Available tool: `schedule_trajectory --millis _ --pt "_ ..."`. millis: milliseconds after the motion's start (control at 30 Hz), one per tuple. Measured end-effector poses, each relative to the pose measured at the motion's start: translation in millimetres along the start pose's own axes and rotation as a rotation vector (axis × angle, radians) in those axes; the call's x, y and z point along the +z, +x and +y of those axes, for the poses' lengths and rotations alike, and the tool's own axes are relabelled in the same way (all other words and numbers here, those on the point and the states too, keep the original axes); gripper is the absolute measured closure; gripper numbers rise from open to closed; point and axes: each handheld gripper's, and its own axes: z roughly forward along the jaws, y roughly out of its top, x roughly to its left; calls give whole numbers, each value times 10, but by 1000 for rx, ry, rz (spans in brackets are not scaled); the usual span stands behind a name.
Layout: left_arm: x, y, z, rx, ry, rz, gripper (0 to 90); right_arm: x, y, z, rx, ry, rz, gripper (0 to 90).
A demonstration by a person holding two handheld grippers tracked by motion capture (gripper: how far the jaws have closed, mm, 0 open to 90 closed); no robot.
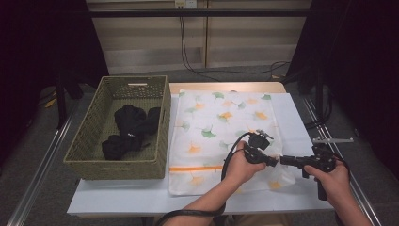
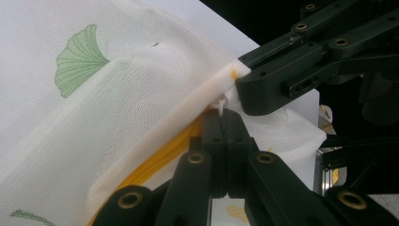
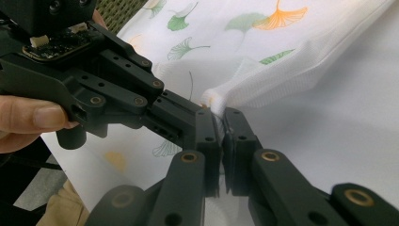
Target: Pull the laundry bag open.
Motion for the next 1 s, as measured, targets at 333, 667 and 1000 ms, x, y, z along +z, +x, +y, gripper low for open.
schedule_trajectory --millis 333,667,1000 --pt "-108 11 13 -12 22 -11 900 -12 6 1 -3 -6 1 865" --pt "-126 20 -8 -16 8 -18 900 -13 -1 -2 8 -7 18 866" --pt "-48 -9 -21 43 1 -1 890 -5 1 -7 10 -4 26 866"
